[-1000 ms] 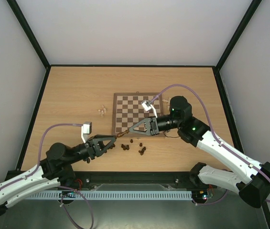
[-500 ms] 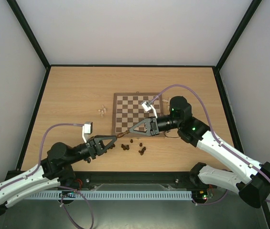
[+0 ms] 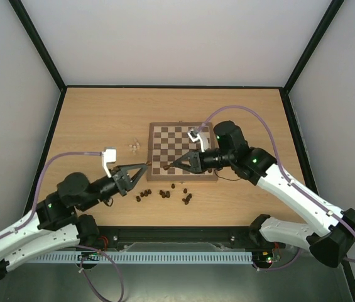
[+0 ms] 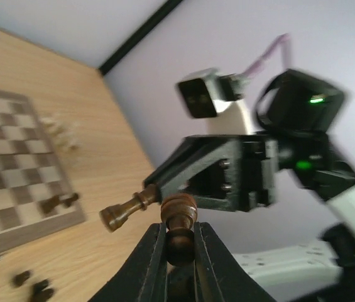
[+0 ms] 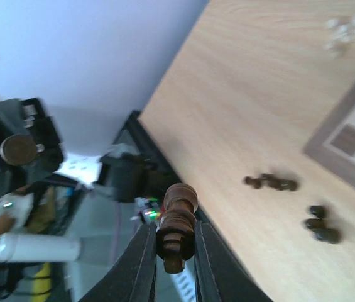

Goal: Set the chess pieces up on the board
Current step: Pick up the chess piece at the center of the board, then place the chess piece on the chessboard.

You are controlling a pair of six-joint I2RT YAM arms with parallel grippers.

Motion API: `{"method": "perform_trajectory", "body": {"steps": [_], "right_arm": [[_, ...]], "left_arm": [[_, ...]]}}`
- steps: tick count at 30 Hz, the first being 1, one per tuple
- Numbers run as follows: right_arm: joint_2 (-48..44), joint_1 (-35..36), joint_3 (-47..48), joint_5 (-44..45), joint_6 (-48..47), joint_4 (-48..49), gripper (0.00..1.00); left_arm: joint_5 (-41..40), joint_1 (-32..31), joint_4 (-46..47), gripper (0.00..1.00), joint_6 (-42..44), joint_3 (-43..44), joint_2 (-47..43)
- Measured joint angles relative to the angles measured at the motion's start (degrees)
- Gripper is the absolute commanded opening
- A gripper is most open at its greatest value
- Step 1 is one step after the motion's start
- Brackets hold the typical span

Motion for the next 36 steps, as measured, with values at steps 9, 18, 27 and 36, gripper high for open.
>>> {"method": "perform_trajectory", "body": {"steps": [9,18,27,36], "right_arm": [[9.9,2.3,10.0,27.6,-7.6,-16.8,0.07],[22.3,7.5,11.3,47.6,-8.7,-25.5,0.08],[27.1,7.5,11.3,51.4,-9.6,-25.3,0.08],[30.9,7.5,11.1,49.4,-10.0,-22.1,0.09]], "left_arm": [[-11.3,0.0,-19.1,0.04,3.5,15.9,29.4],[-16.1,2.1,-25.8,0.04,5.4,17.3,40.3],[-16.8,5.7,-26.6,0.05,5.9,14.9,38.5],[-16.2,7.7,-26.6,0.06,6.0,12.3,36.7]]}}
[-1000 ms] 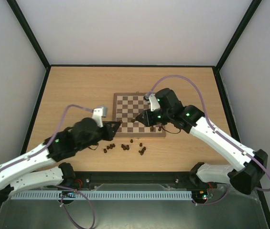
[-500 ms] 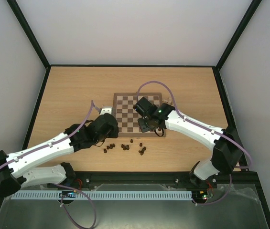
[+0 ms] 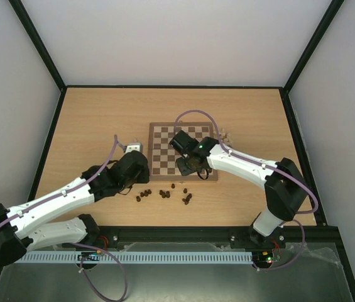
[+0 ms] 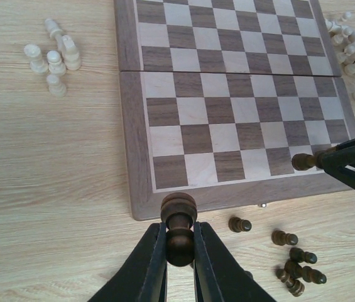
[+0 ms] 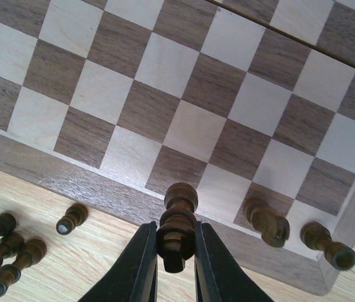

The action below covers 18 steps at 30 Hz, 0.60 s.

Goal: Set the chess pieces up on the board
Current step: Place the chess piece on the chessboard.

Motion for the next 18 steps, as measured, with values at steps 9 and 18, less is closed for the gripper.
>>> {"method": "perform_trajectory", "body": {"steps": [9,18], "right_arm": [[3.2,0.0,0.0,-0.9,-0.3,2.8,0.09],[4.2,-0.3,-0.2,-1.6,-0.7,4.2,0.13]], "left_arm": [[0.7,0.8,0.0,0.06,0.2,-1.2,-0.8],[1.6,1.0,0.5,0.06,0.4,-1.3,-0.8]]}}
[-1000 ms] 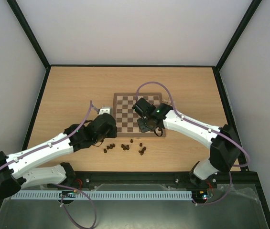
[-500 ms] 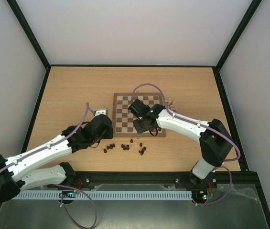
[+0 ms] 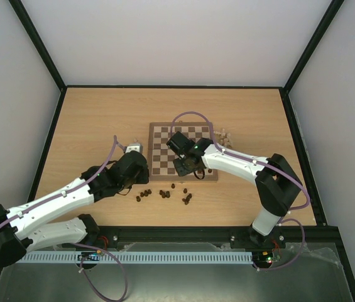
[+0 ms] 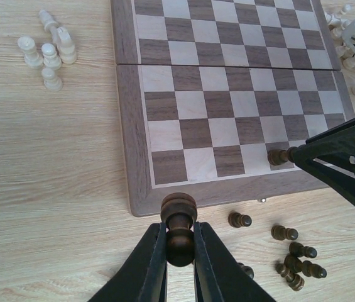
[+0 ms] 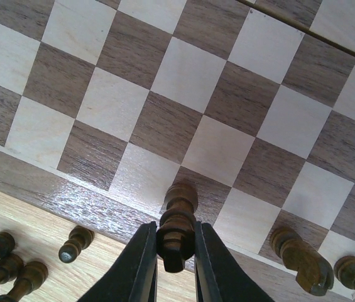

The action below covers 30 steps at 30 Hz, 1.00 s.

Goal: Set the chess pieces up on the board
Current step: Place the chess piece on the chessboard.

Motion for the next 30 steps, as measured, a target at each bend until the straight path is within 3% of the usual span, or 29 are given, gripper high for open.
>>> {"method": "perform_trajectory", "body": {"steps": [30], "right_arm": [[-2.0,-1.0,-3.0,-0.3,-0.3,2.8,0.13]], "left_arm": [[2.1,0.2,1.8,0.06,0.9,-0.1,2.1]]}}
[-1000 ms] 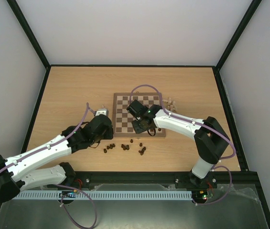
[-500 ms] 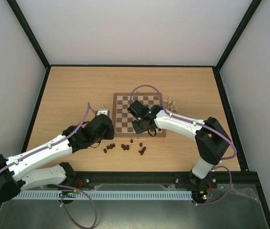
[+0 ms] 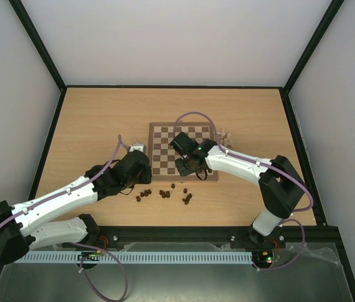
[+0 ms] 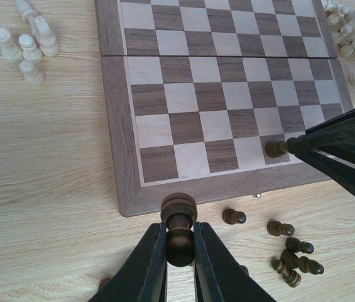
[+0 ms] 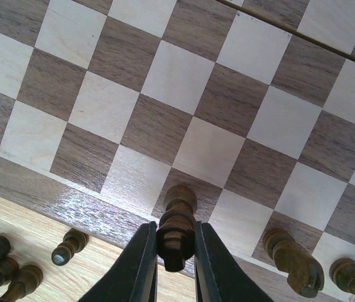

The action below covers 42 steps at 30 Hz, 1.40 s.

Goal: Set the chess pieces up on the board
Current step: Place the chess piece on the chessboard.

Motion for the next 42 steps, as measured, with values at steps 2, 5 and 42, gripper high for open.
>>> {"method": "perform_trajectory", "body": {"steps": [2,5,42], "right_arm": [[0.0,-0.1,0.0,-0.1,0.0,0.0,0.13],[0.0,-0.2,0.0,-0.3,0.0,0.0,0.13],[-0.3,-0.2,0.4,-2.2,-0.4,-1.3,0.12]], "left_arm": [[0.2,0.0,0.2,0.06,0.0,0.0,0.4],[0.3,0.0,0.5,0.06,0.0,0.0,0.7],[0.9,0.0,1.4,0.06,0.1,0.0,1.3]]}}
